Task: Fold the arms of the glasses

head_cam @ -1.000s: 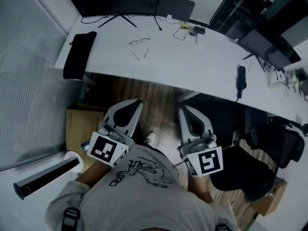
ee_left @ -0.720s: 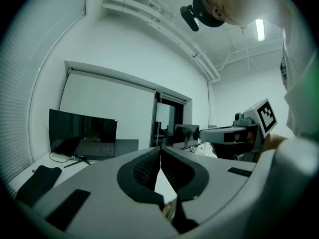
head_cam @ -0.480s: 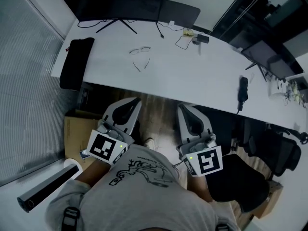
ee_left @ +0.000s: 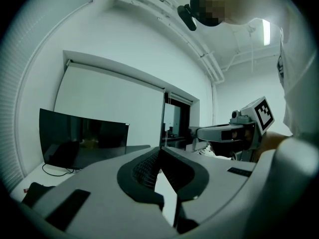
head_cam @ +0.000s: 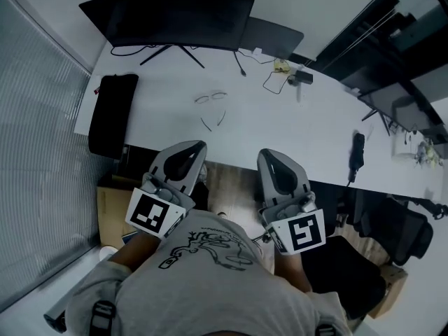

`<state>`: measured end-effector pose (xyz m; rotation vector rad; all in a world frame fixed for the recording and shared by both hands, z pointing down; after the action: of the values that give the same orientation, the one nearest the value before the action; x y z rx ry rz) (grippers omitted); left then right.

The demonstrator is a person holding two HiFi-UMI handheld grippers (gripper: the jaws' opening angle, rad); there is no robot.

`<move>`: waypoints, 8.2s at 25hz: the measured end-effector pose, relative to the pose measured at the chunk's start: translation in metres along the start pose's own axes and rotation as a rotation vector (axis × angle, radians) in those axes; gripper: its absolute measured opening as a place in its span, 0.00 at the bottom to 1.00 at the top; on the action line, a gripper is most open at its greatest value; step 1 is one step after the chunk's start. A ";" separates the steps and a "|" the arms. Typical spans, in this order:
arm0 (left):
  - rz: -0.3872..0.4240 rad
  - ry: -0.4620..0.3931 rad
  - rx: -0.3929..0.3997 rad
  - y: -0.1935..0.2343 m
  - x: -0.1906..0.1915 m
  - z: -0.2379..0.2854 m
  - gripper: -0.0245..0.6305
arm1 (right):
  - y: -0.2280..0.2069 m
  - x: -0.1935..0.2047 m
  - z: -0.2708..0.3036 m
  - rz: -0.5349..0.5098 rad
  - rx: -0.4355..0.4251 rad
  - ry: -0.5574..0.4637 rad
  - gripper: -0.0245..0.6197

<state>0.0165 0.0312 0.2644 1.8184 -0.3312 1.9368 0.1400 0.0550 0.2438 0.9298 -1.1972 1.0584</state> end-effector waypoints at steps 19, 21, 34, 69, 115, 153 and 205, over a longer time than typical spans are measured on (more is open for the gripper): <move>0.040 0.009 0.087 0.177 0.003 0.042 0.07 | 0.014 0.004 0.169 -0.044 0.045 0.040 0.05; 0.049 0.039 0.097 0.186 0.015 0.046 0.07 | 0.009 0.012 0.177 -0.051 0.060 0.051 0.05; 0.001 0.334 0.068 0.249 0.161 0.075 0.19 | -0.024 0.145 0.223 -0.099 0.102 0.268 0.05; -0.097 0.714 0.186 0.304 0.362 0.149 0.22 | -0.030 0.404 0.283 -0.145 0.042 0.734 0.10; -0.115 0.717 0.259 0.257 0.367 0.149 0.09 | 0.001 0.417 0.280 -0.064 -0.028 0.774 0.09; -0.078 0.723 0.285 0.234 0.369 0.148 0.09 | 0.018 0.398 0.249 -0.061 -0.065 0.733 0.10; -0.117 0.752 0.334 0.230 0.373 0.135 0.09 | 0.005 0.432 0.228 -0.158 0.026 0.825 0.38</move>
<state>0.0158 -0.1697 0.6759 1.1026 0.3541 2.5111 0.0972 -0.1027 0.7041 0.4972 -0.4187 1.1608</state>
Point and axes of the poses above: the fingertips, and each gripper's own axes: z forward along the fingers, y to its left, x out of its underside, the point moved 2 cm from there along -z, backward along the fingers, and after that the axes turned 15 degrees about x, right-handed, at the moved point
